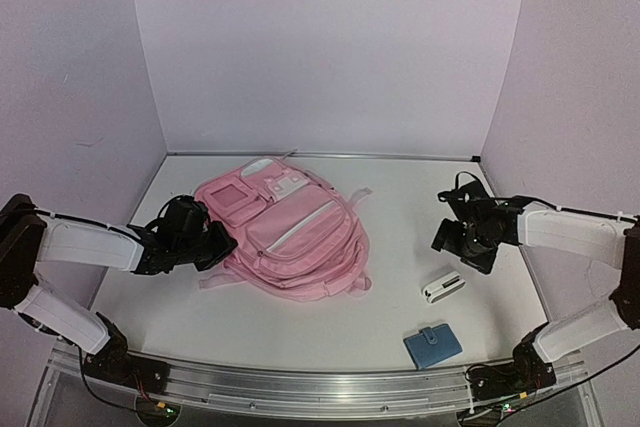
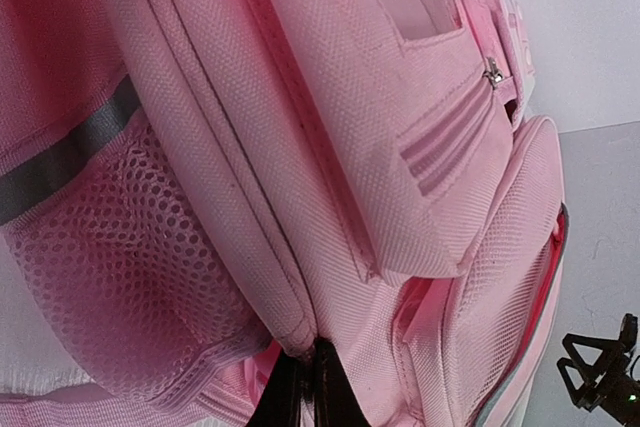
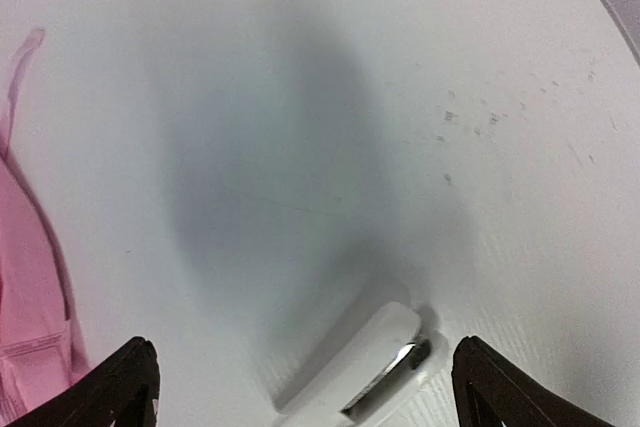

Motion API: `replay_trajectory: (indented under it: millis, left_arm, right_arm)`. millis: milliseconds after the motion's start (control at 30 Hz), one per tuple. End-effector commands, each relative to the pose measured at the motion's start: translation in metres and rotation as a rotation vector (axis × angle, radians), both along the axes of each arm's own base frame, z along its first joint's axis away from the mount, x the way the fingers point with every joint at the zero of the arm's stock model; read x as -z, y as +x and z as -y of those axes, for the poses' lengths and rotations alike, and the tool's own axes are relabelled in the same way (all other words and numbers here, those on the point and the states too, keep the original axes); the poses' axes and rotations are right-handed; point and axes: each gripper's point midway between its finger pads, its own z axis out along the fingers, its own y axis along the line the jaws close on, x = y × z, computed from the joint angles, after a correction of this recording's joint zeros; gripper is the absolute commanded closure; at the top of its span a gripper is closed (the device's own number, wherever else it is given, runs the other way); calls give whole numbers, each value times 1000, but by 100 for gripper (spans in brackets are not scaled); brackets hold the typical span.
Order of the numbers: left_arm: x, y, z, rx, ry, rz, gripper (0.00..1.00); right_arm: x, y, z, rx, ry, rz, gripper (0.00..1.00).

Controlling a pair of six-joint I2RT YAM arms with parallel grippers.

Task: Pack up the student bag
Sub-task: Pick up the stationery from the center of the board.

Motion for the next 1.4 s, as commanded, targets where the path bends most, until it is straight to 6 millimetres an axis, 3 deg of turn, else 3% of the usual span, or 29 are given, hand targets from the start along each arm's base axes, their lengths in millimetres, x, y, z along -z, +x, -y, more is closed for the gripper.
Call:
replay_trajectory:
  millis: [0,167,633,967,1033,1200,1267,1367]
  left_arm:
    - [10,-23,7,112,45,-58,100]
    - [10,-25,6,118,46,-54,100]
    - [14,-31,32,290,45,-53,100]
    - [18,-65,61,462,206,-36,98]
    - [12,-70,61,466,236,-20,88]
    - [-19,-66,45,395,364,54,48]
    - [-33,-61,36,356,426,87,40]
    - [-60,-50,39,331,497,151,32]
  right_arm:
    - [13,-20,24,166,37,-32,5]
    - [35,-29,25,188,35,-99,9]
    - [63,-19,2,133,85,-171,18]
    - [73,-8,-10,96,109,-175,32]
    - [74,-5,-12,85,108,-174,35]
    - [71,3,-14,60,99,-155,48]
    - [65,8,-14,53,91,-130,54]
    - [53,15,-16,34,92,-93,66]
